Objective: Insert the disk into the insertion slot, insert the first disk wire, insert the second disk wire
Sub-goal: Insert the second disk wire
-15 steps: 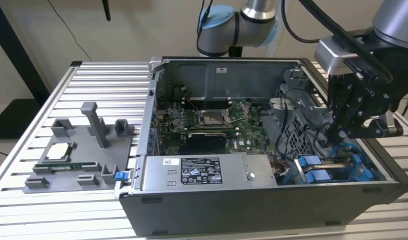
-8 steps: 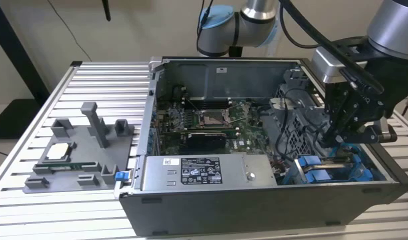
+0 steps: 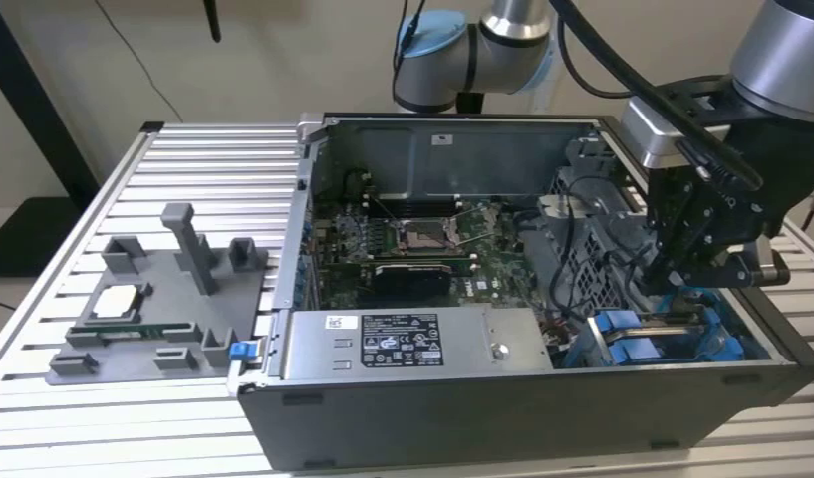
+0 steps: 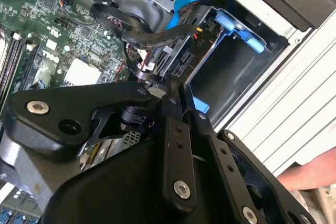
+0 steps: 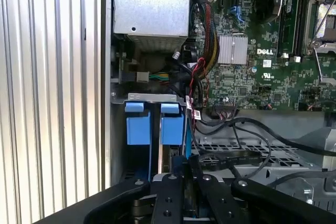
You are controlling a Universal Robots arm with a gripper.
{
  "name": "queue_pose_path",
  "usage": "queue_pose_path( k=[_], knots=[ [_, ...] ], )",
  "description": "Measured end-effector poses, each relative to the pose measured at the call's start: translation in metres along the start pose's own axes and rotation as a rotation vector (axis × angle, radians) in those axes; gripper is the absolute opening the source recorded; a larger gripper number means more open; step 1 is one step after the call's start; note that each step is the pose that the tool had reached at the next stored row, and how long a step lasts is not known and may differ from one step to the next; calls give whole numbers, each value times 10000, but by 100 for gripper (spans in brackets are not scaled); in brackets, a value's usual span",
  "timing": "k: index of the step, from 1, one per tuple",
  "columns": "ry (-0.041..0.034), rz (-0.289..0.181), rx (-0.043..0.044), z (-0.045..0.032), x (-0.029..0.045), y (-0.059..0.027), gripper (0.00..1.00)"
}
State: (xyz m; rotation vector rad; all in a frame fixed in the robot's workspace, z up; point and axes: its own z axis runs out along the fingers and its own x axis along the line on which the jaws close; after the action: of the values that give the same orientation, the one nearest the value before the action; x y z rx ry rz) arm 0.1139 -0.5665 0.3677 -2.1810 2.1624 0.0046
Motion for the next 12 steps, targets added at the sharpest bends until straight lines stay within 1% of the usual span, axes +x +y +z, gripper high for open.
queue_pose_path(
  k=[6,12],
  knots=[
    [-1,0,0,10,0,0,0],
    [-1,1,0,69,4,3,0]
  ],
)
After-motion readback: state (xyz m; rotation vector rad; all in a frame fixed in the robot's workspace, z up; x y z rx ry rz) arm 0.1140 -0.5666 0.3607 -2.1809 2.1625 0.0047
